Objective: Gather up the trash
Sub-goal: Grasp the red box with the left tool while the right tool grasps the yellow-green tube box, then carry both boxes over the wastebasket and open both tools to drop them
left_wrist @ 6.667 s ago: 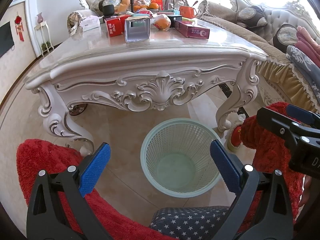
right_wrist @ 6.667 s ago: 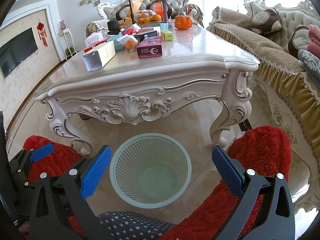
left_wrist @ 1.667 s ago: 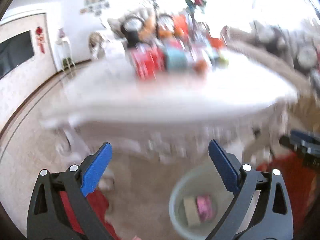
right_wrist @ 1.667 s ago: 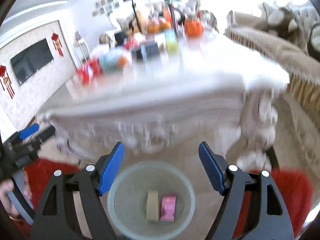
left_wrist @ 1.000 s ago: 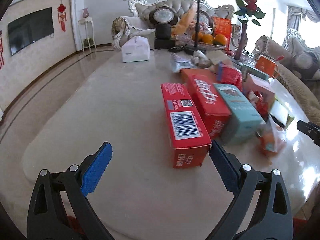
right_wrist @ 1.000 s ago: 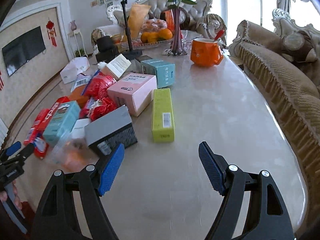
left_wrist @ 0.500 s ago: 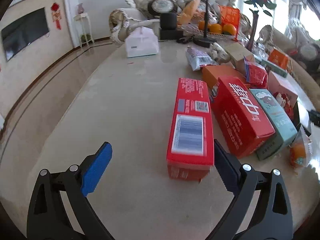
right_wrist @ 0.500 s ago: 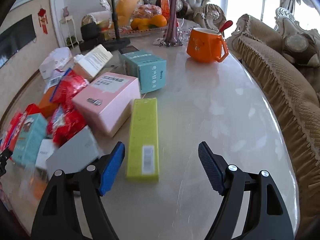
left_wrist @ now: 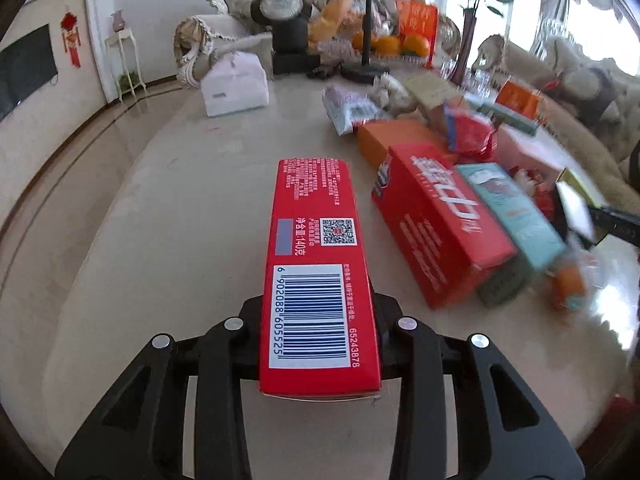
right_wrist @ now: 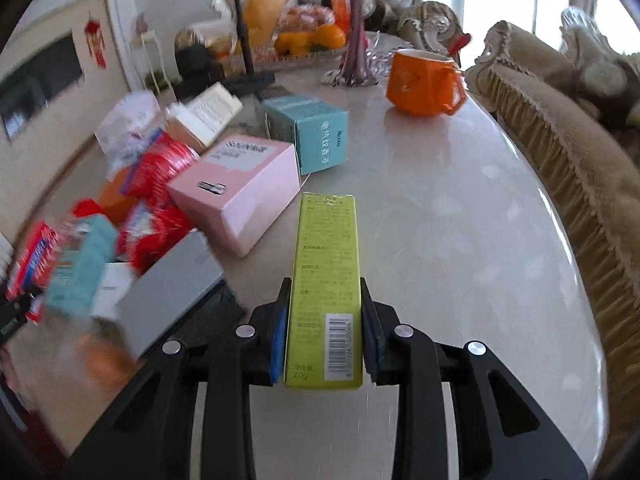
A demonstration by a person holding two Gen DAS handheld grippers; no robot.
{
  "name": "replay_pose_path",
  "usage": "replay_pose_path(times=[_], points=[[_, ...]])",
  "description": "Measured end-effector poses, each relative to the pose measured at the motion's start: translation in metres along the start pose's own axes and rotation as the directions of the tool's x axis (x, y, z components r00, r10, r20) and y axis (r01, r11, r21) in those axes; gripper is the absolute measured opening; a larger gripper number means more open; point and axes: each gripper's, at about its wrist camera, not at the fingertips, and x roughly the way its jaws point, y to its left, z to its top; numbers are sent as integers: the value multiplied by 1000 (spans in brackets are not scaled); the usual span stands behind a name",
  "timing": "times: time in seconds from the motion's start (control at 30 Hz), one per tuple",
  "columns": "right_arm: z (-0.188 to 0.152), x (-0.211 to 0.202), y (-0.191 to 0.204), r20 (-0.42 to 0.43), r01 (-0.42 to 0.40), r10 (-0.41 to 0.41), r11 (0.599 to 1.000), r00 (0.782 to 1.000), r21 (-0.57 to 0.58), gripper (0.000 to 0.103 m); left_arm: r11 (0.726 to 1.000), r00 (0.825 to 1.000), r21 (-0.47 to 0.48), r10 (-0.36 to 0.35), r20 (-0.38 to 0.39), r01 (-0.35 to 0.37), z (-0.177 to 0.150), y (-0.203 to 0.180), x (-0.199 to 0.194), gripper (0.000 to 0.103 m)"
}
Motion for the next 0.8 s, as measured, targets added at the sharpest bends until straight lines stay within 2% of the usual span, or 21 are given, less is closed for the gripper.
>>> replay_pose_path(times=[0.13,0.27,0.37,0.47,0.53,0.6,0.7,0.8], points=[[-24,-55,-10,84,-111,104,991,991,77,29,997,994,-18,-73,77,75,-24,4,-55,35],[-78,-113,-4,157,-238,224,968,962,79,29,985,975,8,-173,138,173,-75,-12,-120,35],[-133,-148,13,173,-297,283,953,943,62,29,973,966,28,-229,121,228,-120,-33,-143,35],[-182,-159,33,126,-326,318,944,940,48,29,962,960,61,-272,73,268,-164,-59,-151,35],[-213,-156,44,67,-329,325,943,943,54,29,954,956,84,-292,15,289,-189,-75,-142,36],[-241,-138,52,-4,-328,329,941,944,81,29,947,951,89,-301,-76,307,-216,-93,-123,35],[-282,-99,62,-120,-261,274,959,954,112,29,944,941,126,-278,-195,305,-253,-121,-87,35],[-315,-57,70,-248,-205,228,972,942,115,29,938,920,156,-254,-299,310,-282,-142,-57,36]])
